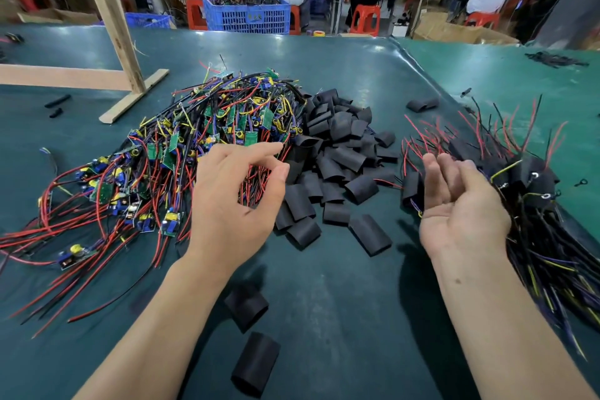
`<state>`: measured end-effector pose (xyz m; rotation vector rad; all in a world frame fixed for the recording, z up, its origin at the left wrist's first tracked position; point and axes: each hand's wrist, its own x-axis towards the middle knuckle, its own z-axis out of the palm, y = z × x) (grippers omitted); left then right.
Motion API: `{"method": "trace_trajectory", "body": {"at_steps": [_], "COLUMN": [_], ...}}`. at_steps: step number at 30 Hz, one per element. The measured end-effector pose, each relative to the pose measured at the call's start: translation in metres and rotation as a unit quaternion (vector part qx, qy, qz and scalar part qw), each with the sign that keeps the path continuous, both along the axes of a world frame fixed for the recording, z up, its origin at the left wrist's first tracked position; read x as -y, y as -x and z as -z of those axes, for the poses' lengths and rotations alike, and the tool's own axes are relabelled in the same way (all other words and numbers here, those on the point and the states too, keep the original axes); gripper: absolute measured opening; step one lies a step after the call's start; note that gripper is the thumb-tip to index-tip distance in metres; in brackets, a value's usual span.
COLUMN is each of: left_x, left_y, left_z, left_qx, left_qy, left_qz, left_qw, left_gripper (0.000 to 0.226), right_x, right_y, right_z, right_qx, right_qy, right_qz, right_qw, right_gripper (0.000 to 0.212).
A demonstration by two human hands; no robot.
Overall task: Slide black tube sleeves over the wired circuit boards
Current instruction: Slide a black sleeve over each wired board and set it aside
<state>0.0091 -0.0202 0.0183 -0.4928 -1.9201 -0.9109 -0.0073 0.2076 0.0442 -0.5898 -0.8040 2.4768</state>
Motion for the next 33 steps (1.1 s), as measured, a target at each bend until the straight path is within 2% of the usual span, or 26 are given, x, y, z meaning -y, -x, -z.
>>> {"method": "trace_trajectory", "body": {"at_steps": [7,9,12,15,19,22,25,29,33], "left_x": [0.0,0.002,0.007,0.011,0.014,0.014,0.016,0.022,0.025], "left_y": [-0.001,0.0,0.004,0.008,0.011,0.013,0.015,0.015,0.016], "left_z": [-0.001,0.0,0.005,0.011,0.014,0.014,0.015,0.018,0.018], "left_qx": [0.071,0.117,0.214,0.27,0.265,0.286,0.301,0.383,0.39], "left_qy": [0.004,0.018,0.078,0.137,0.13,0.097,0.063,0.143,0.107], "left_qz": [-0.004,-0.004,-0.025,-0.041,-0.078,-0.128,-0.185,-0.236,-0.225], "left_qw": [0.997,0.993,0.973,0.952,0.952,0.944,0.933,0.882,0.887], "left_gripper": [0.021,0.019,0.02,0.03,0.029,0.036,0.035,0.041,0.02], "right_x": [0.007,0.012,0.015,0.014,0.015,0.018,0.023,0.03,0.036], "right_y": [-0.008,-0.01,-0.011,-0.012,-0.012,-0.012,-0.013,-0.016,-0.015], "right_z": [-0.004,-0.004,-0.003,-0.004,-0.005,-0.004,-0.002,0.0,0.004], "right_qx": [0.04,0.039,0.037,0.045,0.035,0.012,-0.011,-0.037,-0.047], "right_qy": [-0.007,-0.02,-0.044,-0.042,-0.053,-0.089,-0.136,-0.196,-0.222], "right_qz": [-0.126,-0.143,-0.154,-0.164,-0.184,-0.216,-0.253,-0.285,-0.301], "right_qw": [0.991,0.989,0.986,0.985,0.981,0.972,0.958,0.938,0.926], "right_gripper": [0.023,0.025,0.026,0.027,0.028,0.028,0.029,0.033,0.039]}}
